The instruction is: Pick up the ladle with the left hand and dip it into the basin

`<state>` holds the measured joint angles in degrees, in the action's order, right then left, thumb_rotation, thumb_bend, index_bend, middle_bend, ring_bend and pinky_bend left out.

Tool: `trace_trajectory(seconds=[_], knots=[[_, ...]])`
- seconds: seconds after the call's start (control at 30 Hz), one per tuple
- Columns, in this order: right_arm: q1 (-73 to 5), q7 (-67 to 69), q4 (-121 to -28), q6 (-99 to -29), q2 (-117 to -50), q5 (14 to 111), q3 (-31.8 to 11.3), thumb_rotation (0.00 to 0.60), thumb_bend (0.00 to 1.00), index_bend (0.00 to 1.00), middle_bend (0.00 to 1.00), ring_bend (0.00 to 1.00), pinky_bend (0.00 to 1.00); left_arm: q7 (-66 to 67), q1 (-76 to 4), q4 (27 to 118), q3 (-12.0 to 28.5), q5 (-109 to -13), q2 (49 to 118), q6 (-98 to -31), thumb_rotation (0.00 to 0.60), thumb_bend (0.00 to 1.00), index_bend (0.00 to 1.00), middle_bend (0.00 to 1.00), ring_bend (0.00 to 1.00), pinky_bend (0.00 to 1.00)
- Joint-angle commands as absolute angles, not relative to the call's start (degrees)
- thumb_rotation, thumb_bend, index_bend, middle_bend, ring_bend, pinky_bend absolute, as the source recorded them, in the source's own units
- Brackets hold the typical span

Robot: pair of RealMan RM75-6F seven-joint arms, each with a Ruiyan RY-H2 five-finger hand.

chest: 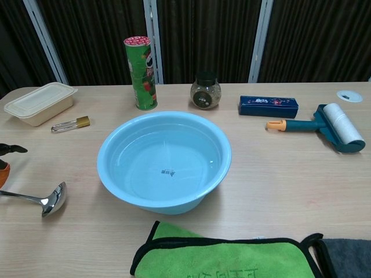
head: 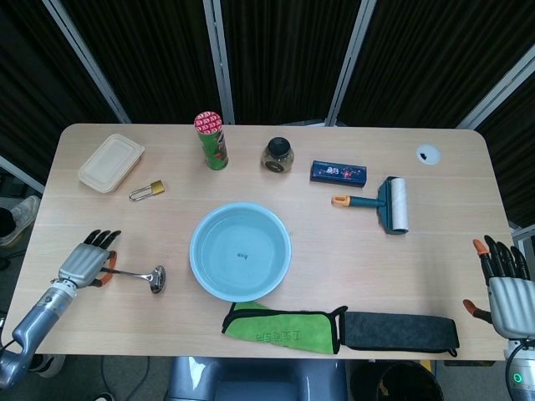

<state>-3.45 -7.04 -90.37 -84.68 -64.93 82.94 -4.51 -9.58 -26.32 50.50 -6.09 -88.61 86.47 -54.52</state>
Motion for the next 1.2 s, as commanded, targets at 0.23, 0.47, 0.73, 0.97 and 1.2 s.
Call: trace_trajectory(seconds=[0.23,0.47,0.73,0.97,1.2], knots=[[-3.0,-5.9,-90.7,-85.6,-64.5,84.4,-3.9,0.6,0.0,0.0,0.0,0.0,0.0,-7.8,-24.1,64.1,-9.0,-92.2,77.8,-60.4,0.6,0.39,0.6,0.0,0.0,0.0],[-2.8,-5.2,-90.8,-86.2,-64.2,85.3,-3.6,0.6,0.0,0.0,0.0,0.0,0.0,-7.6,-23.1,69.7,-9.4,-94.2,74.5,-64.7,0.6,0.39,0.61,0.0,0.0,0.0],[-2.4,-4.2,-90.9,-87.0,-63.8,86.5,-3.2,0.6,0.0,0.0,0.0,0.0,0.0,-9.2,-22.0,75.3,-10.2,-97.1,70.8,-69.5,0.6,0.39,0.62,0.0,0.0,0.0],[-2.3,-3.6,-90.9,-87.1,-63.6,87.1,-3.0,0.6,0.0,0.0,0.0,0.0,0.0,-10.5,-22.0,78.5,-10.8,-99.6,68.6,-71.7,0.6,0.39,0.64,0.0,0.0,0.0],[-2.3,-3.3,-91.0,-87.2,-63.4,87.7,-2.8,0.6,0.0,0.0,0.0,0.0,0.0,-11.0,-23.1,81.0,-10.2,-101.8,67.9,-72.7,0.6,0.41,0.69,0.0,0.0,0.0]])
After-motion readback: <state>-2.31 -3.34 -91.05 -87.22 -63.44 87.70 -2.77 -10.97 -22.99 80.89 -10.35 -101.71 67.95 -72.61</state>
